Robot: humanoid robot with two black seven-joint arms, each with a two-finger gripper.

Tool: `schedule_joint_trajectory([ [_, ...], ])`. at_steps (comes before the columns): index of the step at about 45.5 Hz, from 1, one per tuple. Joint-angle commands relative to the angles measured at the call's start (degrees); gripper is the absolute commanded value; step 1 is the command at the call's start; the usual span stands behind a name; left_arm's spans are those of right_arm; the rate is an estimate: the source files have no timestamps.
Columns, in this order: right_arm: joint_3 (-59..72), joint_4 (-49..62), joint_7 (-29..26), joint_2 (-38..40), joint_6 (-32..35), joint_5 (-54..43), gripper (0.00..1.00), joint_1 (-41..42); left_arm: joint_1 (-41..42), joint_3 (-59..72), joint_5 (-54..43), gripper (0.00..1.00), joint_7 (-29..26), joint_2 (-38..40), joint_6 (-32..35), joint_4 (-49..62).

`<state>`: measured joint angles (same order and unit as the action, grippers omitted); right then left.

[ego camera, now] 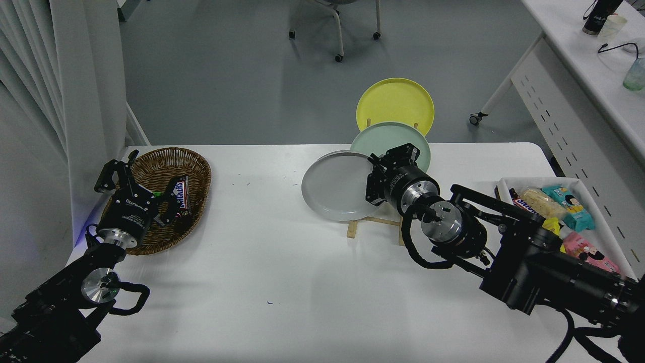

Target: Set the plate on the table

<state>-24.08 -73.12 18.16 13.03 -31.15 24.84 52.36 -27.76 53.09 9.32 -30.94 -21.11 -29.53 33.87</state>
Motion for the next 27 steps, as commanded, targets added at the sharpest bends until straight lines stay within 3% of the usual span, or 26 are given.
schedule_joint_trajectory([
  [1, -0.35, -2.2, -0.4, 0.51, 0.3, -2.77, 0.0, 2.22, -0.01, 0.0, 0.0, 0.98, 0.0, 0.01, 0.0, -0.03],
  [18, -3.69, -6.5, -4.71, 3.93, 0.04, -3.39, 0.0, 6.17, -0.01, 0.0, 0.0, 0.98, 0.0, 0.01, 0.0, 0.06],
  [27, -5.09, -7.21, -9.8, 6.31, 0.56, -3.48, 0.0, 9.59, -0.01, 0.0, 0.0, 0.98, 0.0, 0.01, 0.0, -0.03],
])
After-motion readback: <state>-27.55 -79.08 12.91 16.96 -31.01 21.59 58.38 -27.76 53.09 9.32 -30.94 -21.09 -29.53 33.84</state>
